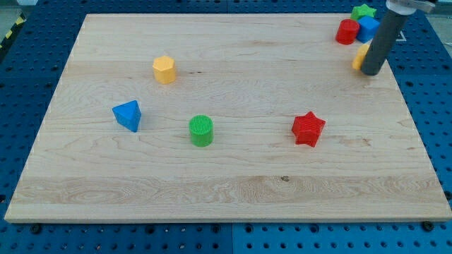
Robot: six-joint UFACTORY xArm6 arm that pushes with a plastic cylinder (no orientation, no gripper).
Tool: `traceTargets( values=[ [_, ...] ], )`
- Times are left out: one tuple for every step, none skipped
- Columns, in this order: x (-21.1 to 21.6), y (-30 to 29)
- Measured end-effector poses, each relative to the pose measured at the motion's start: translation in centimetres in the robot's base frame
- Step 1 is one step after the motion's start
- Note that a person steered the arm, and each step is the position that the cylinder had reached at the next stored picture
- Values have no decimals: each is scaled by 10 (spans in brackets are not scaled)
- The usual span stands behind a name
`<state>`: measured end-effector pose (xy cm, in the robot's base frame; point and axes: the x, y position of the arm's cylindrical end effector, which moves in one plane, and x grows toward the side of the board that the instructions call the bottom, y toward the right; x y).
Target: Nudge the red star up a bit
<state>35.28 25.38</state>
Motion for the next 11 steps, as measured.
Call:
traceTargets(
  values=[
    [-12, -3],
    [-20, -4],
    [-8, -81],
    [14, -192],
    [54, -245],
    [113, -238],
    [165, -213],
    [183, -165],
    [183, -142],
    [180, -154],
    [163, -155]
  ],
)
